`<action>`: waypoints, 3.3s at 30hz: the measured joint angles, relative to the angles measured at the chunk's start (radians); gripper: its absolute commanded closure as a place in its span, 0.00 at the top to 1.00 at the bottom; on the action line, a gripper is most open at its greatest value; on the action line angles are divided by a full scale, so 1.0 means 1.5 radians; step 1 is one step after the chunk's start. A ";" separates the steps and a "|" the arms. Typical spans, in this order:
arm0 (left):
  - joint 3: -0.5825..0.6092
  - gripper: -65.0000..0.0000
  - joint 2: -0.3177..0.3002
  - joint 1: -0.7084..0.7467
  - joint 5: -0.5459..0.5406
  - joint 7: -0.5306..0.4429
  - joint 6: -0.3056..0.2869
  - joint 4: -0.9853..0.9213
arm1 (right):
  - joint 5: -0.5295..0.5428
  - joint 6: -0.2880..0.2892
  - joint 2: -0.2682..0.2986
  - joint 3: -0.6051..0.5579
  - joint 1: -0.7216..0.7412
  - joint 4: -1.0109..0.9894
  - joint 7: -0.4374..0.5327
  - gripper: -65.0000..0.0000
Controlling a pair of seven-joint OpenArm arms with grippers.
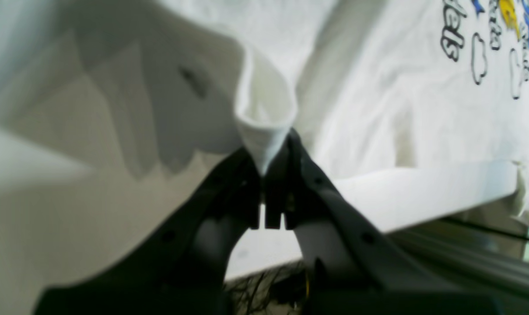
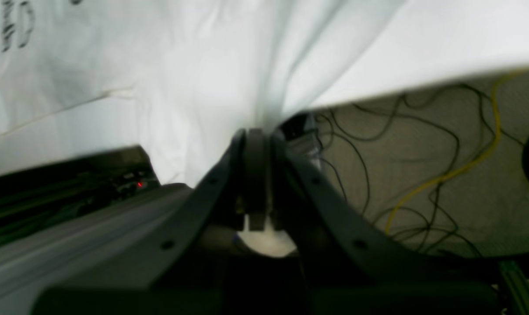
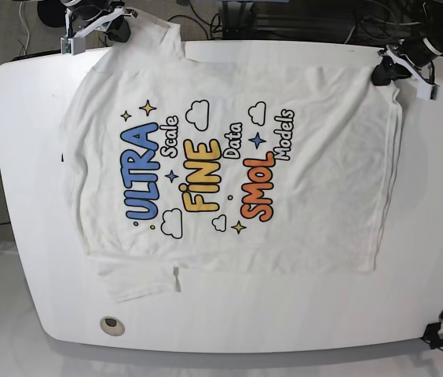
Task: Fold the T-shirt properly
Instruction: 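Lift both shoulder edges and fold them over the printed front, then carry the held shoulder edges across the shirt toward the hem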
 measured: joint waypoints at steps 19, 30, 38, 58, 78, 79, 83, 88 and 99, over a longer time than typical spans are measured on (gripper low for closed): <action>-0.019 0.00 0.039 -0.146 0.037 0.039 -0.028 0.108 | 0.089 0.001 0.075 0.018 0.137 0.017 -0.003 0.00; -0.002 0.00 0.039 -0.301 0.039 0.037 0.048 0.001 | 0.084 0.001 0.100 0.020 0.291 -0.036 -0.058 0.00; -0.003 0.00 0.040 -0.362 0.071 0.043 0.053 -0.067 | 0.083 0.001 0.118 0.017 0.388 -0.129 -0.077 0.00; 0.017 0.00 0.041 -0.478 0.165 0.036 0.049 -0.184 | 0.039 0.001 0.140 -0.031 0.506 -0.230 -0.078 0.00; 0.038 0.65 0.039 -0.500 0.223 0.014 0.050 -0.183 | -0.106 0.001 0.154 -0.032 0.577 -0.298 -0.072 0.73; 0.039 0.65 0.039 -0.498 0.235 0.015 0.050 -0.183 | -0.113 0.001 0.155 -0.032 0.576 -0.298 -0.071 0.74; 0.039 0.65 0.032 -0.498 0.263 0.016 0.035 -0.182 | -0.181 0.001 0.163 -0.032 0.563 -0.268 -0.073 0.74; 0.038 0.65 0.015 -0.475 0.312 -0.018 -0.016 -0.153 | -0.269 0.003 0.177 -0.027 0.528 -0.182 -0.076 0.74; 0.039 0.65 0.011 -0.349 0.374 -0.109 -0.030 0.033 | -0.355 0.022 0.181 -0.025 0.441 -0.118 -0.061 0.74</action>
